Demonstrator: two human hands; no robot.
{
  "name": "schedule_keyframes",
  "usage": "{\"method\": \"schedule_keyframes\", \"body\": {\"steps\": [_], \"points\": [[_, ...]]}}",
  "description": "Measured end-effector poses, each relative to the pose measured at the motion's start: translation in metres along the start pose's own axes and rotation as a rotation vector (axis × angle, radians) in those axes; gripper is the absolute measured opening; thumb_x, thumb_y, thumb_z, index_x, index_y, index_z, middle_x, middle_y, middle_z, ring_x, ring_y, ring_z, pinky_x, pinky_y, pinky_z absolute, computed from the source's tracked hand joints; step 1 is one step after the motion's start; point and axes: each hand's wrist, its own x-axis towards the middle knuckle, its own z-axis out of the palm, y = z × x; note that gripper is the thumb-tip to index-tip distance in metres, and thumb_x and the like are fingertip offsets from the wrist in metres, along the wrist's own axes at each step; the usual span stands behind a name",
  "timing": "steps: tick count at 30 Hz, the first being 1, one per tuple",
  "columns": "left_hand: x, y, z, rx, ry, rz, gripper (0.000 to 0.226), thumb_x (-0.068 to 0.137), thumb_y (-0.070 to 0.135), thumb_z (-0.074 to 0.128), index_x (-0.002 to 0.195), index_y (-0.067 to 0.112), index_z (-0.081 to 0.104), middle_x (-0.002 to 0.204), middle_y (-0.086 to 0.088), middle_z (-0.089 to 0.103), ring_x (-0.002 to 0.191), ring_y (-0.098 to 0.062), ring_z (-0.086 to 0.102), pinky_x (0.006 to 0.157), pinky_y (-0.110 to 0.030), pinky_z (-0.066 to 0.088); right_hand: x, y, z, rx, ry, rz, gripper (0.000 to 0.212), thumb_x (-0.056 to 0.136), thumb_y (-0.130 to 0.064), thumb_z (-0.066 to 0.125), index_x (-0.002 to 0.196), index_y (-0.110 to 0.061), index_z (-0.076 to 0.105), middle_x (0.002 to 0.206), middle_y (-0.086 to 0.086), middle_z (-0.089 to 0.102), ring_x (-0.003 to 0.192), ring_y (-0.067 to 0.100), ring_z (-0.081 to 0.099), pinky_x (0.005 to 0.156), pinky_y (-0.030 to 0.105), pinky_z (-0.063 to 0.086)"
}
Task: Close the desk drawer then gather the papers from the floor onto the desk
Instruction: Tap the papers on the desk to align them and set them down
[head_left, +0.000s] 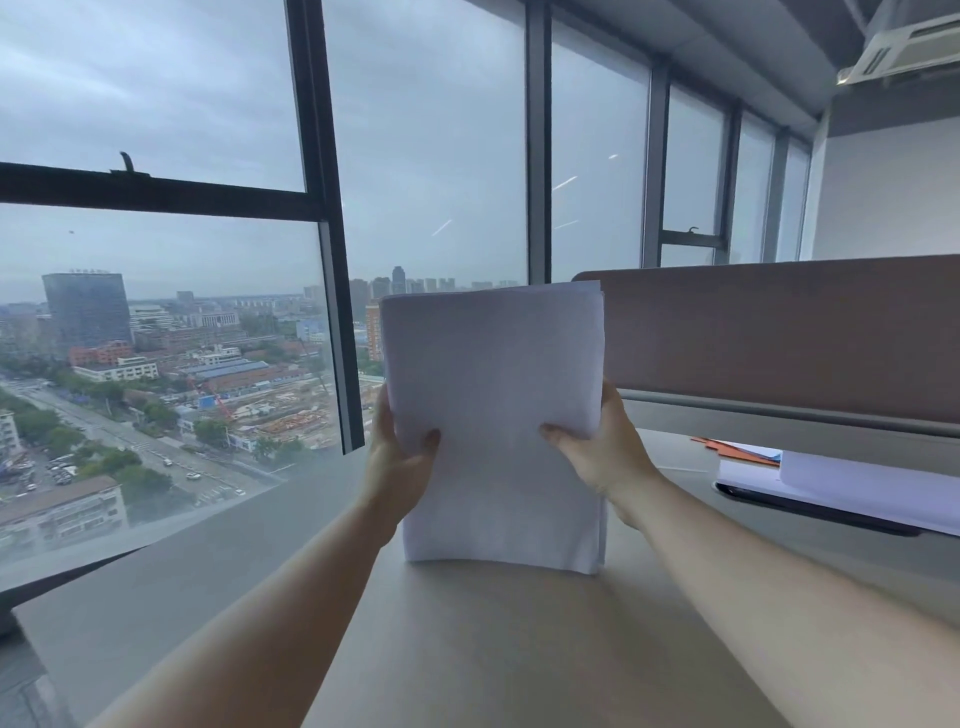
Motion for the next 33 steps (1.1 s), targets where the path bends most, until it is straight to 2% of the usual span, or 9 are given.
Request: {"method": "schedule_keyframes", "body": {"steps": [2, 6, 9, 12, 15, 19, 24, 27, 33], "points": [[0.002, 0.0, 0.003, 0.002, 0.0, 0.002, 0.075, 0.087, 0.001, 0.055, 0.145, 0.033, 0.021, 0.127, 0.008, 0.045, 0.116, -0.017, 0.047, 0.098, -0.035, 0.041, -0.002, 0.002, 0.001, 0.003, -0.01, 0.003, 0.062, 0.079, -0.014, 0.072, 0.13, -0.025, 0.038, 0.113, -0.006, 0.058, 0.099, 0.017, 0.059, 0.083, 0.028, 0.045], [-0.002, -0.003, 0.007, -0.106, -0.062, -0.056, 0.061, 0.092, -0.005, 0.043, 0.144, 0.022, 0.025, 0.117, 0.008, 0.048, 0.108, -0.013, 0.048, 0.093, -0.029, 0.038, -0.006, 0.007, 0.004, 0.028, -0.044, 0.043, 0.054, 0.082, -0.014, 0.069, 0.124, -0.028, 0.039, 0.102, -0.014, 0.056, 0.084, -0.008, 0.052, 0.067, 0.013, 0.041], [-0.005, -0.014, 0.008, -0.104, -0.12, -0.166, 0.037, 0.096, 0.002, 0.037, 0.128, 0.021, 0.037, 0.108, 0.002, 0.053, 0.09, -0.008, 0.052, 0.082, -0.03, 0.042, -0.006, 0.015, 0.008, 0.063, -0.083, 0.114, 0.044, 0.083, -0.019, 0.069, 0.117, -0.026, 0.041, 0.109, -0.006, 0.062, 0.087, 0.001, 0.06, 0.07, 0.02, 0.047], [-0.004, -0.021, 0.005, -0.061, -0.1, -0.249, 0.015, 0.096, 0.008, 0.037, 0.101, 0.019, 0.046, 0.093, -0.006, 0.053, 0.075, -0.016, 0.05, 0.067, -0.031, 0.041, -0.005, 0.017, 0.009, 0.124, -0.057, 0.181, 0.03, 0.083, -0.02, 0.07, 0.105, -0.024, 0.051, 0.105, 0.001, 0.067, 0.087, 0.016, 0.065, 0.078, 0.031, 0.052], [0.0, -0.017, 0.001, -0.039, -0.122, -0.25, 0.025, 0.096, 0.007, 0.034, 0.08, 0.019, 0.05, 0.075, -0.005, 0.048, 0.07, -0.02, 0.044, 0.058, -0.03, 0.035, -0.003, 0.015, 0.004, 0.188, -0.03, 0.25, 0.022, 0.079, -0.017, 0.074, 0.098, -0.016, 0.062, 0.095, 0.004, 0.07, 0.084, 0.023, 0.066, 0.083, 0.038, 0.053], [0.009, -0.023, -0.008, 0.052, -0.244, -0.324, 0.024, 0.096, 0.011, 0.036, 0.092, 0.009, 0.059, 0.085, -0.013, 0.06, 0.08, -0.026, 0.057, 0.074, -0.038, 0.048, -0.006, 0.022, -0.002, 0.19, -0.066, 0.266, 0.016, 0.08, -0.016, 0.073, 0.093, -0.019, 0.065, 0.095, 0.003, 0.071, 0.092, 0.026, 0.068, 0.09, 0.04, 0.054], [0.021, -0.037, -0.009, 0.299, -0.364, -0.439, 0.032, 0.093, 0.021, 0.041, 0.112, 0.001, 0.057, 0.11, -0.021, 0.064, 0.094, -0.032, 0.063, 0.092, -0.049, 0.051, -0.013, 0.05, 0.001, 0.031, -0.035, 0.35, 0.031, 0.078, -0.02, 0.074, 0.102, -0.01, 0.057, 0.109, 0.014, 0.069, 0.098, 0.032, 0.067, 0.091, 0.049, 0.054], [0.02, -0.045, 0.002, 0.47, -0.345, -0.449, 0.029, 0.091, 0.026, 0.044, 0.105, 0.004, 0.055, 0.112, -0.023, 0.062, 0.099, -0.036, 0.062, 0.091, -0.046, 0.052, -0.017, 0.066, -0.001, -0.161, -0.047, 0.414, 0.033, 0.079, -0.02, 0.073, 0.102, -0.006, 0.054, 0.107, 0.014, 0.066, 0.099, 0.033, 0.065, 0.089, 0.045, 0.054], [0.015, -0.063, 0.031, 0.73, -0.34, -0.339, 0.016, 0.094, 0.013, 0.041, 0.104, 0.004, 0.048, 0.12, -0.025, 0.055, 0.103, -0.036, 0.054, 0.081, -0.036, 0.042, -0.015, 0.086, -0.009, -0.53, -0.081, 0.441, 0.029, 0.081, -0.017, 0.066, 0.102, 0.002, 0.065, 0.108, 0.018, 0.069, 0.099, 0.033, 0.064, 0.079, 0.034, 0.049]]}}
